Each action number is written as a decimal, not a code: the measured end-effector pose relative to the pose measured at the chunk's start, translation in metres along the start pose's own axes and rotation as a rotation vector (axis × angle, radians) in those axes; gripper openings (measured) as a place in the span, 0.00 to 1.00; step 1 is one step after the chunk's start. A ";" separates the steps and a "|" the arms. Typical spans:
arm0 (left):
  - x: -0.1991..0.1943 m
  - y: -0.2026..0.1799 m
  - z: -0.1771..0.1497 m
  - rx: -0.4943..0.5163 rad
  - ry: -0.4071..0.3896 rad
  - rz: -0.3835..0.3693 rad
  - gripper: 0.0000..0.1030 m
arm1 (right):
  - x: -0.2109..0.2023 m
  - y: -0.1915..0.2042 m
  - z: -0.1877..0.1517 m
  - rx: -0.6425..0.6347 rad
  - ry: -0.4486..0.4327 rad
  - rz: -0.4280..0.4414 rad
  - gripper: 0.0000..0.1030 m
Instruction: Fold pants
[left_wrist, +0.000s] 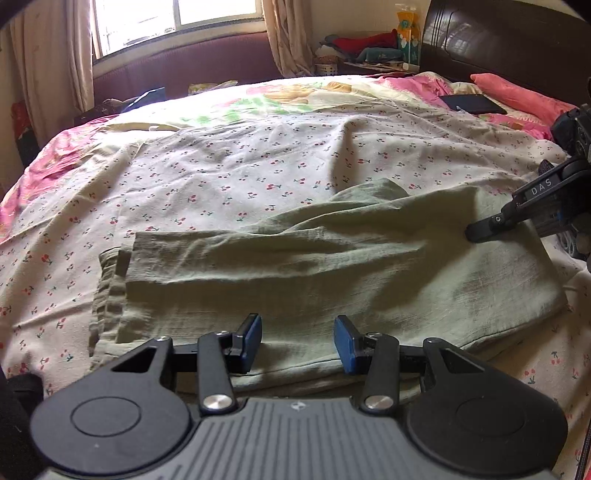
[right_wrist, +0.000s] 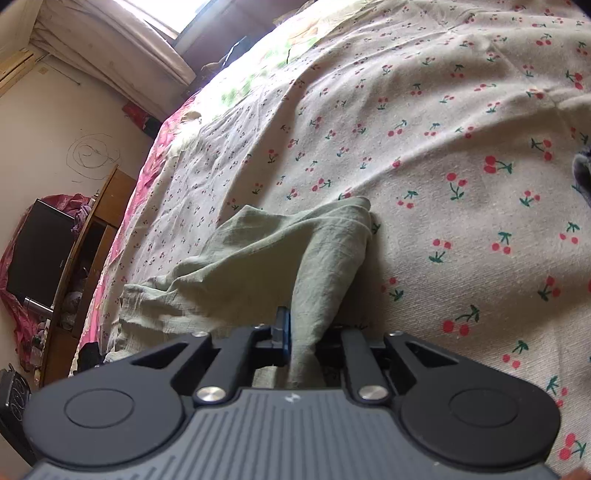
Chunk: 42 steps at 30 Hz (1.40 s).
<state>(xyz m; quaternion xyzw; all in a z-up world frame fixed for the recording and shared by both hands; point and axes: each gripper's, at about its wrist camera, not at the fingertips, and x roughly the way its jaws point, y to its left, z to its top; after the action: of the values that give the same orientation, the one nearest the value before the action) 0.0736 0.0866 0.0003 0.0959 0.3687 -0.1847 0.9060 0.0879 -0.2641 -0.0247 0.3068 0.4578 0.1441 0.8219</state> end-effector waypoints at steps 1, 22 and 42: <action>-0.003 0.007 0.000 -0.018 -0.017 0.022 0.54 | 0.003 0.000 0.000 0.001 0.002 -0.001 0.16; -0.016 0.070 -0.037 -0.201 -0.084 0.163 0.60 | 0.085 0.212 -0.001 -0.755 -0.062 -0.321 0.37; -0.022 0.079 -0.044 -0.234 -0.103 0.158 0.45 | 0.194 0.271 -0.036 -0.979 0.173 -0.035 0.49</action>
<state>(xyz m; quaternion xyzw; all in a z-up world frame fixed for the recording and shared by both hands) 0.0630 0.1780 -0.0127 0.0089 0.3321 -0.0732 0.9404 0.1739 0.0585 0.0051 -0.1358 0.4081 0.3534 0.8307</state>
